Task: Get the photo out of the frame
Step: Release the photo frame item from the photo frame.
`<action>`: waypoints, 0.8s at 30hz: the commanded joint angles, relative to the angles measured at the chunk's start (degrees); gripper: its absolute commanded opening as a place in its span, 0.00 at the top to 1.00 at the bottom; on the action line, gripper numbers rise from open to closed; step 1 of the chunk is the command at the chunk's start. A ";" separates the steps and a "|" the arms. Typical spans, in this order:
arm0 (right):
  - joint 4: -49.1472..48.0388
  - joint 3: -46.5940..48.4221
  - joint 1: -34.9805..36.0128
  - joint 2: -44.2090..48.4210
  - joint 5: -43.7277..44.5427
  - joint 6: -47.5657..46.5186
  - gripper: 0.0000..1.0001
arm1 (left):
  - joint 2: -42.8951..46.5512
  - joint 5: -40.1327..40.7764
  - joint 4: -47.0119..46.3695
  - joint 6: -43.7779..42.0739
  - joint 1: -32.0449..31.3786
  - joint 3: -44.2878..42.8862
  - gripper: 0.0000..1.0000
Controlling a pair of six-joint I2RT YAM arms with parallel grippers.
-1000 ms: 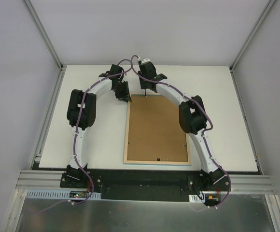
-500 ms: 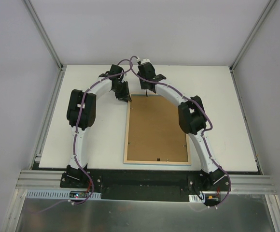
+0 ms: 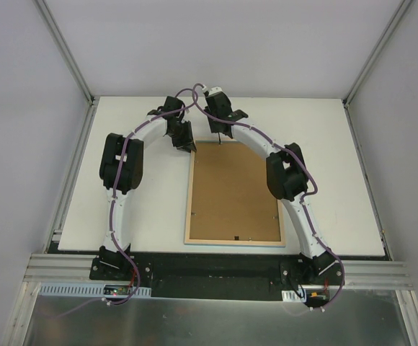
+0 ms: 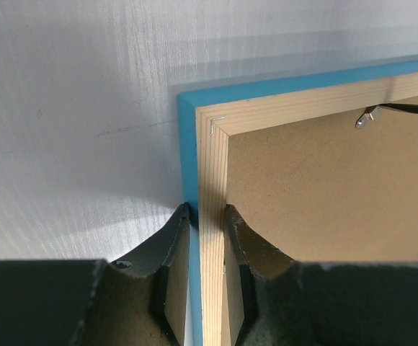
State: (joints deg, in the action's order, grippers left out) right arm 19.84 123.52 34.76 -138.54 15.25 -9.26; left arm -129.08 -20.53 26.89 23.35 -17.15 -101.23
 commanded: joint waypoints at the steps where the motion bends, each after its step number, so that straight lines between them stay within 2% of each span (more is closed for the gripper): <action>1: 0.64 2.60 0.30 -0.06 1.28 -0.85 0.99 | 0.58 -0.82 3.25 0.82 0.18 1.56 1.00; 11: 1.43 2.69 0.22 -0.41 -0.30 -0.59 0.99 | 0.58 -0.73 3.25 0.90 0.27 1.65 1.00; 24: 3.37 2.60 -0.05 -1.03 -8.56 -3.22 0.99 | 0.58 -0.56 3.25 0.90 0.18 1.74 1.00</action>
State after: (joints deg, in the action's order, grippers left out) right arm 20.82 123.70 34.46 -138.74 11.94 -11.35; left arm -129.08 -20.53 26.85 23.40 -17.15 -101.19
